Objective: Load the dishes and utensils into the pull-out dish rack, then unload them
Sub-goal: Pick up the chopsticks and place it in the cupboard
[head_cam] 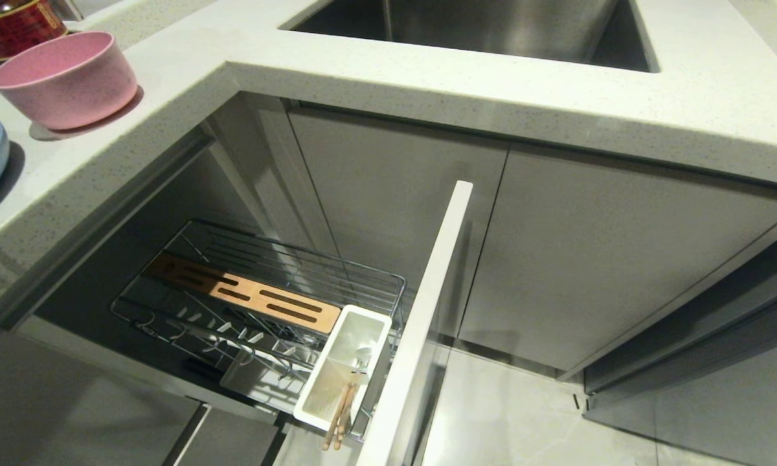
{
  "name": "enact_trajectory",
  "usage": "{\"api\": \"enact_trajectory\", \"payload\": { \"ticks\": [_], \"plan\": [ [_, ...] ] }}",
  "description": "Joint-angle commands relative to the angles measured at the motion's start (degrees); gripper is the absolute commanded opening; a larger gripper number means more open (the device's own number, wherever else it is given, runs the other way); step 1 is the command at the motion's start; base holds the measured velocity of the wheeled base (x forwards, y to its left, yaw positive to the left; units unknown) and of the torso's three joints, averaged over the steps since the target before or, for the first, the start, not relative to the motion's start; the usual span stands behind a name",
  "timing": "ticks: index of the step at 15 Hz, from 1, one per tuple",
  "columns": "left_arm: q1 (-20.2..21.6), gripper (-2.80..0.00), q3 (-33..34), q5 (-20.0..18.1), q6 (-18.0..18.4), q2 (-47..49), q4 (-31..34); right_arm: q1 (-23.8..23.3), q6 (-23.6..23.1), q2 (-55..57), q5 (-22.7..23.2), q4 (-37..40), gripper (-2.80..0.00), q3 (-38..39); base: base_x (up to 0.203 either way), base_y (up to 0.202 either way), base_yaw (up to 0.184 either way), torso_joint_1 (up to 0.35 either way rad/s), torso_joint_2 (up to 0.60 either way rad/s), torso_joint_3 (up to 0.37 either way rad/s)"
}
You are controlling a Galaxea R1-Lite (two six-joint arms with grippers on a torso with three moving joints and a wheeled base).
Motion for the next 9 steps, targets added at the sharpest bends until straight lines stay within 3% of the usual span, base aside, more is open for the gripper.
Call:
{"api": "enact_trajectory", "payload": {
  "ticks": [1,9],
  "plan": [
    [-0.15,-2.80,0.03,0.05,-0.20,-0.12,0.41,0.02,0.01,-0.04,0.01,-0.05,-2.80,1.49,0.000,0.000,0.000,0.000,0.00,0.000],
    [-0.15,-2.80,0.25,0.07,-1.12,-2.03,0.44,0.02,0.01,-0.04,0.01,-0.06,-2.80,1.49,0.000,0.000,0.000,0.000,0.00,0.000]
  ]
}}
